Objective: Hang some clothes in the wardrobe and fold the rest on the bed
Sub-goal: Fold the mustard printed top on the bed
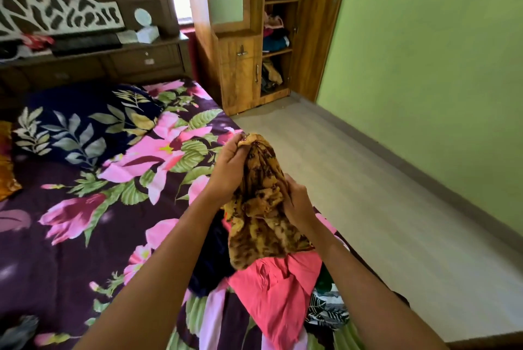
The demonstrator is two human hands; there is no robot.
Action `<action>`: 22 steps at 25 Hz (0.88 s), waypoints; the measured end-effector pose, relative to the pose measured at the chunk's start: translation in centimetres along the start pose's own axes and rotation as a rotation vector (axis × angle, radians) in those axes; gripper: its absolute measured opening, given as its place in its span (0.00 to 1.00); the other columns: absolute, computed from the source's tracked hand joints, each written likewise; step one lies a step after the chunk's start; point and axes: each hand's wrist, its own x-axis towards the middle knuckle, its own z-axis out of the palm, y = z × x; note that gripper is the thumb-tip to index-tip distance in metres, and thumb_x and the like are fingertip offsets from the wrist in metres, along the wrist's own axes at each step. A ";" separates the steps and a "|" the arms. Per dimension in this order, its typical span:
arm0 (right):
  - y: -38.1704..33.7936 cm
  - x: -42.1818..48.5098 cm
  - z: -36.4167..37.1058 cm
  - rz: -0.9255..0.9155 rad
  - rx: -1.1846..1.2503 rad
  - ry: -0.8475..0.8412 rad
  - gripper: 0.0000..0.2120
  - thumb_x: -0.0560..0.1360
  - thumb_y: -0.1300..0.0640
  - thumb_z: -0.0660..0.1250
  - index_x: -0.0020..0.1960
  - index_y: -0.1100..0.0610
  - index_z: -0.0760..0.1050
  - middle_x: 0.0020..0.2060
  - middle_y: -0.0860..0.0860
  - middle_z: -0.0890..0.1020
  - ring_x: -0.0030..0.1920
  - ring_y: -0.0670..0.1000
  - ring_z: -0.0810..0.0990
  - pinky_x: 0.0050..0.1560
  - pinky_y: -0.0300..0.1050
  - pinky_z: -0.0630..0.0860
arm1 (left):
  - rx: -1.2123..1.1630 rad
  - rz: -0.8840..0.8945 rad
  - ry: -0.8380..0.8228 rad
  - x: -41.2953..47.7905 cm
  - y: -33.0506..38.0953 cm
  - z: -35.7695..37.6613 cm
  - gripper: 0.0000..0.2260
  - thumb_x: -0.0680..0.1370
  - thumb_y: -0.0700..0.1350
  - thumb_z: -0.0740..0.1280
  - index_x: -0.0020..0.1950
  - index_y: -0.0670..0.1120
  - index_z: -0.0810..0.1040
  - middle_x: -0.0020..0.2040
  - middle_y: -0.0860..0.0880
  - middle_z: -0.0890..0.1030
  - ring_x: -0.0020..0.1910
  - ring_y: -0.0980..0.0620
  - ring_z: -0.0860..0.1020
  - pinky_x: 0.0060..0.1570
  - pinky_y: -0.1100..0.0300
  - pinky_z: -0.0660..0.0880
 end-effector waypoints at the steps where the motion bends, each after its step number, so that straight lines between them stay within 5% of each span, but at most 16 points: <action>1: -1.7 0.1 -0.1 0.005 0.029 0.000 0.29 0.80 0.41 0.53 0.46 0.67 0.75 0.35 0.51 0.78 0.35 0.47 0.75 0.36 0.43 0.70 | -0.020 -0.005 0.054 -0.5 1.1 -0.9 0.11 0.83 0.40 0.53 0.47 0.48 0.74 0.46 0.48 0.77 0.46 0.55 0.77 0.50 0.60 0.76; 4: -9.6 0.9 0.3 0.050 0.165 -0.021 0.16 0.81 0.52 0.58 0.41 0.61 0.76 0.32 0.50 0.77 0.35 0.45 0.75 0.37 0.42 0.71 | 0.034 0.025 0.236 -2.4 4.0 -4.6 0.09 0.82 0.42 0.57 0.49 0.48 0.76 0.46 0.50 0.80 0.46 0.55 0.78 0.49 0.62 0.77; 8: -20.1 0.7 2.9 0.029 0.300 -0.083 0.26 0.81 0.49 0.58 0.41 0.73 0.74 0.33 0.63 0.75 0.35 0.57 0.74 0.39 0.47 0.72 | 0.259 0.038 0.258 -7.1 6.5 -10.6 0.09 0.75 0.37 0.67 0.54 0.46 0.76 0.50 0.45 0.80 0.51 0.47 0.79 0.54 0.52 0.77; 13: -30.8 0.0 7.1 -0.018 0.342 -0.177 0.22 0.80 0.47 0.59 0.31 0.57 0.71 0.27 0.48 0.73 0.28 0.39 0.73 0.34 0.29 0.69 | 0.051 0.095 0.069 -14.6 11.8 -17.1 0.30 0.64 0.58 0.70 0.63 0.53 0.70 0.54 0.52 0.78 0.50 0.57 0.80 0.47 0.62 0.77; 15: -35.0 -0.4 9.1 -0.049 0.336 -0.217 0.22 0.79 0.45 0.60 0.36 0.61 0.75 0.30 0.51 0.76 0.32 0.43 0.75 0.36 0.31 0.71 | 0.132 0.078 0.018 -16.8 13.9 -19.4 0.27 0.64 0.56 0.73 0.60 0.57 0.71 0.55 0.51 0.79 0.53 0.54 0.80 0.50 0.59 0.77; 18: -39.0 -1.4 11.3 -0.088 0.360 -0.315 0.20 0.73 0.44 0.68 0.46 0.64 0.78 0.37 0.52 0.80 0.39 0.46 0.79 0.44 0.36 0.76 | 0.134 0.234 0.253 -19.0 17.1 -22.2 0.05 0.78 0.43 0.64 0.51 0.50 0.78 0.45 0.53 0.83 0.46 0.56 0.81 0.51 0.56 0.78; 22: -38.8 -3.8 14.3 -0.132 0.266 -0.559 0.31 0.64 0.49 0.78 0.61 0.53 0.68 0.53 0.49 0.79 0.53 0.47 0.78 0.55 0.41 0.76 | 0.088 0.334 0.495 -21.4 20.6 -25.9 0.12 0.81 0.39 0.56 0.45 0.48 0.78 0.41 0.52 0.81 0.42 0.57 0.79 0.45 0.62 0.77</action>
